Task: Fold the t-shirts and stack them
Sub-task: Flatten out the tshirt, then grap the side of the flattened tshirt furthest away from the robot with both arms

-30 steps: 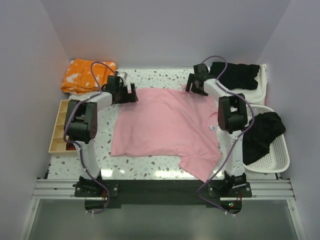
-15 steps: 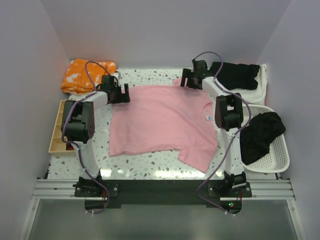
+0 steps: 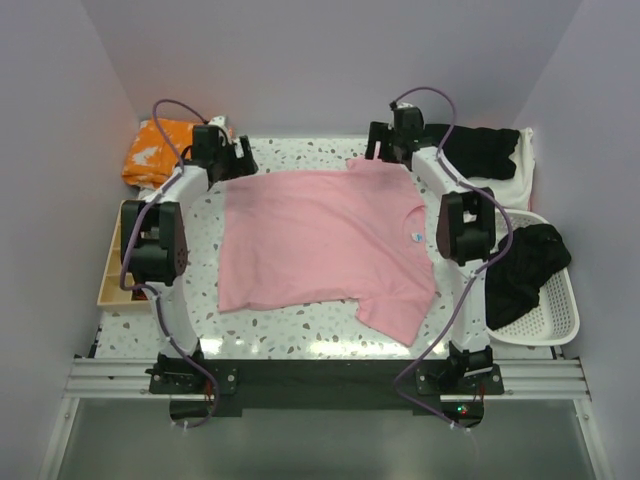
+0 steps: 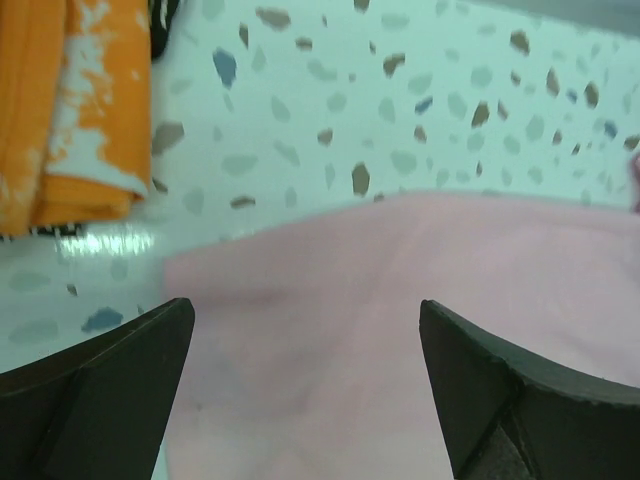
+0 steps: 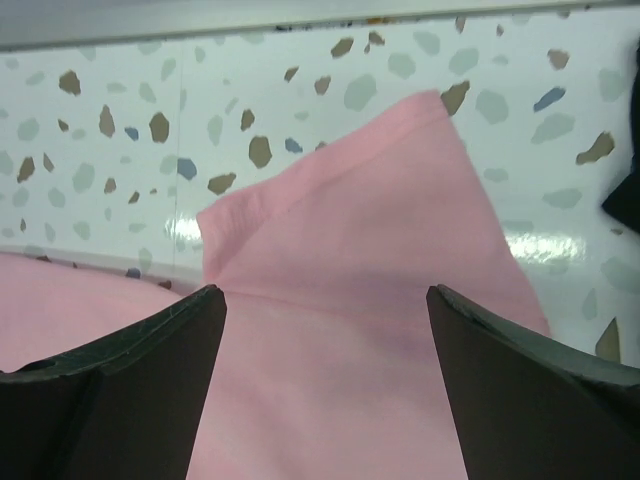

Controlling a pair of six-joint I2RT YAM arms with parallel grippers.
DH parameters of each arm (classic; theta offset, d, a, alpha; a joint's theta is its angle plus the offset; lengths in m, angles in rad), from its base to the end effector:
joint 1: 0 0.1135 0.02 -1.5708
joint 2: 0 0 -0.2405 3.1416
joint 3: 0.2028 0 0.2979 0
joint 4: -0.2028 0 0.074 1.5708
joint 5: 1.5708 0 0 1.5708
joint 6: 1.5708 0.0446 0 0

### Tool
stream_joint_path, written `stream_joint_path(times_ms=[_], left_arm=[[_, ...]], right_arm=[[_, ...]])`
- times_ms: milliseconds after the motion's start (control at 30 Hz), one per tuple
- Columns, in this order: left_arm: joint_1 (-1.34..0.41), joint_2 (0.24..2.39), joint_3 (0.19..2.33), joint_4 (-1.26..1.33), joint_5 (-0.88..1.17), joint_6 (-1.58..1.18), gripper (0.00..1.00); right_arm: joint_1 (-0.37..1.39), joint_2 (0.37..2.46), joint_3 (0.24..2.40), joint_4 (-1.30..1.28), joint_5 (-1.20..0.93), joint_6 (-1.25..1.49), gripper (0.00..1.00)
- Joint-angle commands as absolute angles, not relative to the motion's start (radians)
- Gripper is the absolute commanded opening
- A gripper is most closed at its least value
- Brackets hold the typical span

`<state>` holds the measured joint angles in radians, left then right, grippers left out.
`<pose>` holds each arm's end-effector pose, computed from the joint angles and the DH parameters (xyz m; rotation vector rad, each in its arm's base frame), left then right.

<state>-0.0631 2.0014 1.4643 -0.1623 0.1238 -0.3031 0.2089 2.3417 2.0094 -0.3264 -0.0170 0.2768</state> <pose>0.4910 -0.0365 0.1582 -0.2081 2.2763 -0.3329 0.5641 0.1204 0.1749 0.0668 2.2435 0.2833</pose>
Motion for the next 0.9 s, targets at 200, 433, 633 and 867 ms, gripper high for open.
stream_joint_path(times_ms=[200, 433, 633, 867], left_arm=[[0.08, 2.187, 1.647, -0.127, 0.235, -0.433, 1.0], [0.08, 2.164, 1.597, -0.064, 0.227, -0.41, 1.0], [0.08, 2.168, 1.571, -0.063, 0.233, -0.396, 1.0], [0.08, 2.154, 1.51, -0.032, 0.28, -0.394, 0.9]], right_arm=[[0.14, 2.465, 2.276, -0.363, 0.048, 0.281, 0.88], [0.107, 2.537, 2.351, -0.379, 0.029, 0.316, 0.89], [0.103, 2.605, 2.376, -0.359, 0.009, 0.327, 0.89], [0.1, 2.663, 2.411, -0.37, -0.026, 0.328, 0.9]])
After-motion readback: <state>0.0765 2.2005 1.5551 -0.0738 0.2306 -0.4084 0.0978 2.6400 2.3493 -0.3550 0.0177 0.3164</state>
